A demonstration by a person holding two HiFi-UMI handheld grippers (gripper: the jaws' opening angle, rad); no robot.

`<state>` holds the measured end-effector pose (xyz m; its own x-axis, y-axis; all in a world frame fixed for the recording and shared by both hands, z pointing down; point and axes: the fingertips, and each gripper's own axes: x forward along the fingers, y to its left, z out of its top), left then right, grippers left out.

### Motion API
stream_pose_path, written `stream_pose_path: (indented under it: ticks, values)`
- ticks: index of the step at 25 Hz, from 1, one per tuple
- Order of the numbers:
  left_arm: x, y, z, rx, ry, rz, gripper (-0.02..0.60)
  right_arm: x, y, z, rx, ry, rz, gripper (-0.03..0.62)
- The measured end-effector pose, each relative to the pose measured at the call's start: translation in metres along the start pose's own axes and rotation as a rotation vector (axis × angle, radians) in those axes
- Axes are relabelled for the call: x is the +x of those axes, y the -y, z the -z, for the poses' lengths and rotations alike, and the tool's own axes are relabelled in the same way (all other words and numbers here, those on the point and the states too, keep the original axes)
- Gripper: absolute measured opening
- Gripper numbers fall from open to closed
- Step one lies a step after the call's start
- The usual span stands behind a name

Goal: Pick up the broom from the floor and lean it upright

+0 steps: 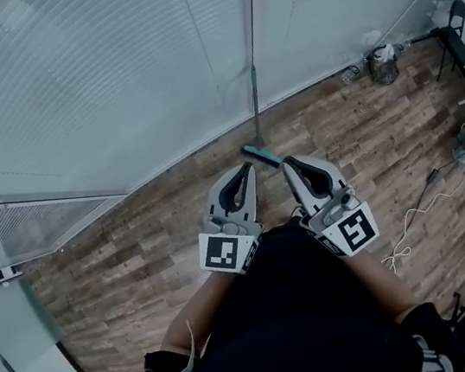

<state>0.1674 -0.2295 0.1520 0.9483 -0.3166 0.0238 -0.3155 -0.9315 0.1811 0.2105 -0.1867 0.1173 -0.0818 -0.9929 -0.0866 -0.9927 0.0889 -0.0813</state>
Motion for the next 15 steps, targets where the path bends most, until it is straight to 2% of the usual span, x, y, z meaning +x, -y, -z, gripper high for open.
stream_pose_path:
  ticks: [8,15]
  values:
    - [0.000,0.057,0.000,0.091,0.033,-0.012,0.019,-0.034,0.005,-0.012,-0.077,0.025,-0.034,0.018]
    - [0.009,0.093,0.003,0.098,0.028,-0.040,0.020,-0.065,0.019,-0.016,-0.062,0.022,-0.058,0.018]
